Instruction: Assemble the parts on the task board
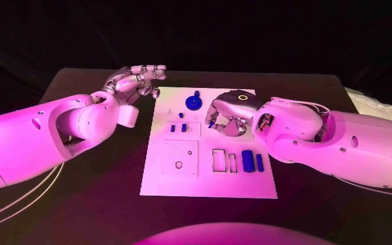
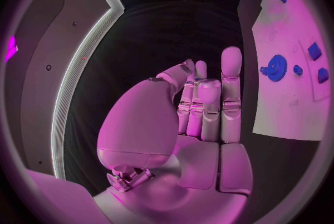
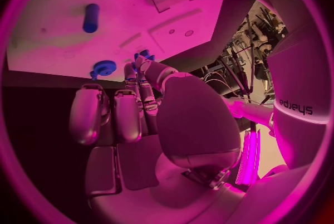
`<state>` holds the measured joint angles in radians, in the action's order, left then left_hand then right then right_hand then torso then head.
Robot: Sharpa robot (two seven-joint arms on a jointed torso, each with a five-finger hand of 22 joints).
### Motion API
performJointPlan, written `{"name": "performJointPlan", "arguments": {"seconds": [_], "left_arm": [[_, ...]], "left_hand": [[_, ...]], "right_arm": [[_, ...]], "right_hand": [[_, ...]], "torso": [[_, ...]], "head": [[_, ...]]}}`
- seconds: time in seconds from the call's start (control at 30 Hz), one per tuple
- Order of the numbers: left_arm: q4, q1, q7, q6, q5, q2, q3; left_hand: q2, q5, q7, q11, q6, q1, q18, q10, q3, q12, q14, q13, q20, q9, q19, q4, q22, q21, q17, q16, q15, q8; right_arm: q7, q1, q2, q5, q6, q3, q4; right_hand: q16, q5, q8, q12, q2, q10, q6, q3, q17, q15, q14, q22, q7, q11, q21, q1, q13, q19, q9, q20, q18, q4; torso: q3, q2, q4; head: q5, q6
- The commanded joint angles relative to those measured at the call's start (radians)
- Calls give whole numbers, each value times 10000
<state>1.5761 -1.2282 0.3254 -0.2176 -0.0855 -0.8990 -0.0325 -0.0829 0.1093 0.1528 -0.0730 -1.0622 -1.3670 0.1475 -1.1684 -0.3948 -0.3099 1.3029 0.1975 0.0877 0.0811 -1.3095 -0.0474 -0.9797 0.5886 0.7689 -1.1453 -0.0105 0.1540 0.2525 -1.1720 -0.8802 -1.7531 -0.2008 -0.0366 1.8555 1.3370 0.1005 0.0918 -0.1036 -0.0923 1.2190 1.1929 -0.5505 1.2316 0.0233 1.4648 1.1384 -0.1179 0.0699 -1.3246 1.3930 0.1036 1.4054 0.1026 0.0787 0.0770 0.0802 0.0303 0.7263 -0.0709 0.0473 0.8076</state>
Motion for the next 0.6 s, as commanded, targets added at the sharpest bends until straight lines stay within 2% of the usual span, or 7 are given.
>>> {"name": "performJointPlan", "arguments": {"seconds": [0.03,0.2,0.23,0.33,0.43,0.6], "left_arm": [[79,3,54,198,39,24,6],[138,3,46,213,39,25,6],[142,3,43,216,39,25,6],[170,2,29,233,39,22,6],[187,2,22,240,39,22,6],[199,2,9,258,39,19,6]], "left_hand": [[5,58,5,22,91,-76,186,69,53,-25,-54,17,22,-13,76,8,6,-51,-17,48,16,47],[5,58,5,22,91,-76,186,69,53,-25,-54,17,22,-13,76,8,6,-51,-17,48,16,47],[5,58,5,22,91,-76,186,69,53,-25,-54,17,22,-13,76,8,6,-51,-17,48,16,47],[5,58,5,22,91,-76,186,69,53,-25,-54,17,22,-13,76,8,6,-51,-17,48,16,47],[5,58,5,22,91,-76,186,69,53,-25,-54,17,22,-13,76,8,6,-51,-17,48,16,47],[5,58,5,22,91,-76,186,69,53,-25,-54,17,22,-13,76,8,6,-51,-17,48,16,47]], "right_arm": [[-232,205,267,85,69,-36,-12],[-360,567,766,-104,73,-70,-228],[-368,593,800,-120,73,-72,-245],[-428,755,1026,-198,89,-85,-370],[-484,881,1226,-215,127,-96,-515],[-539,982,1382,-176,208,-105,-649]], "right_hand": [[54,71,-26,33,20,208,16,-36,20,25,491,-5,-65,-116,-19,101,7,29,11,-30,90,27],[52,146,-57,80,23,196,-9,-91,13,10,488,-12,-86,-96,-16,97,-15,24,14,-32,91,62],[51,152,-59,84,22,195,-11,-95,12,9,488,-13,-87,-94,-16,96,-17,24,14,-32,91,65],[50,176,-70,102,19,190,-19,-111,9,3,486,-13,-95,-87,-16,88,-25,23,15,-31,92,75],[52,192,-80,115,18,185,-28,-123,11,-1,486,-17,-101,-81,-14,81,-32,21,16,-30,92,82],[52,197,-84,121,17,183,-32,-126,11,-3,486,-16,-105,-78,-14,75,-34,20,16,-29,92,83]], "torso": [[7,0,0],[3,8,3],[-6,8,-1],[-1,3,-15],[2,5,-16],[-16,14,2]], "head": [[-115,37],[-233,88],[-241,98],[-260,114],[-293,149],[-344,194]]}}
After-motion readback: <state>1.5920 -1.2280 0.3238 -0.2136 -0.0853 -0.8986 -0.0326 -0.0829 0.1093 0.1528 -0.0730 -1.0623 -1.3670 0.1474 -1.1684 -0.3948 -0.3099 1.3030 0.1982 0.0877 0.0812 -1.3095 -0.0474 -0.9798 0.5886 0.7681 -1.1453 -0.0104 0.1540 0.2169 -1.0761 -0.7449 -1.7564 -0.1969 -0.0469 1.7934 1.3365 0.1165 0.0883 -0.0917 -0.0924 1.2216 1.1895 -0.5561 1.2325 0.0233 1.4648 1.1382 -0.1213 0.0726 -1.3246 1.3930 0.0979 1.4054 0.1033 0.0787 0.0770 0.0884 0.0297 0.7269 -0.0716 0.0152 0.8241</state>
